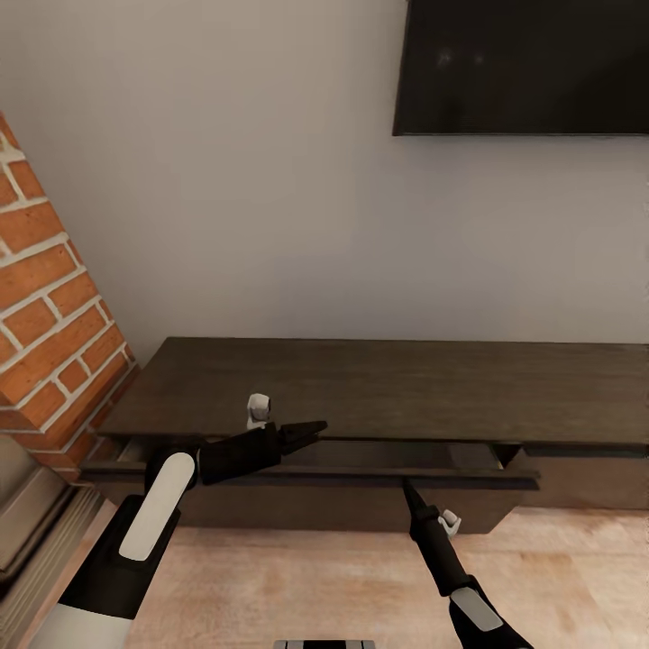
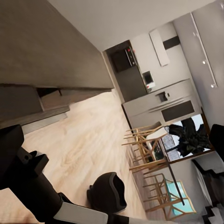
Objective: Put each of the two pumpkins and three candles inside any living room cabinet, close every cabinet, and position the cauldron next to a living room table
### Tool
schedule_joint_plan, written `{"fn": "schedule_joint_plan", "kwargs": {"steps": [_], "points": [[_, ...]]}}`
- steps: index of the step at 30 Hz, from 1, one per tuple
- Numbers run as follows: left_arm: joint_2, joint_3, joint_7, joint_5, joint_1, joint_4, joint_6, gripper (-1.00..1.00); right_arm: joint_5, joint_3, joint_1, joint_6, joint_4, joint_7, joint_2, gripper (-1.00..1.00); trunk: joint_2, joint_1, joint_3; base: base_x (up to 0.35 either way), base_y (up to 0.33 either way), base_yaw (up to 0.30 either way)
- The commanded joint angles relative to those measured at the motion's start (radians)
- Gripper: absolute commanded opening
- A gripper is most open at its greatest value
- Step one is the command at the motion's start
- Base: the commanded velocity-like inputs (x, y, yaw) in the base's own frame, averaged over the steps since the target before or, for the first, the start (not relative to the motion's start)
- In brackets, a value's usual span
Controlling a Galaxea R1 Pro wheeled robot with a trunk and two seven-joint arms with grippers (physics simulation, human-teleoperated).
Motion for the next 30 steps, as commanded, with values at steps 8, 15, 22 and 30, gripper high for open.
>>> {"fn": "schedule_joint_plan", "kwargs": {"steps": [8,15,22,30], "points": [[0.001,0.000,-0.005,-0.003,-0.001,0.000,0.002,1.00,-0.010,-0.007,-0.001,0.007,-0.002,0.096,0.000,-1.00,0.000,-0.001,-0.001,-0.058,0.000,0.000],[0.001,0.000,-0.004,-0.003,-0.001,0.000,0.002,1.00,-0.010,-0.007,-0.001,0.007,-0.002,0.095,0.000,-1.00,0.000,-0.001,-0.001,-0.002,0.000,0.000],[0.001,0.000,-0.004,-0.003,-0.001,0.000,0.002,1.00,-0.011,-0.007,-0.001,0.007,-0.002,0.096,0.000,-1.00,0.000,-0.001,-0.001,-0.043,0.000,0.000],[0.001,0.000,-0.005,-0.003,-0.001,0.000,0.002,1.00,-0.011,-0.007,-0.001,0.007,-0.002,0.095,0.000,-1.00,0.000,-0.001,-0.001,-0.101,0.000,0.000]]}}
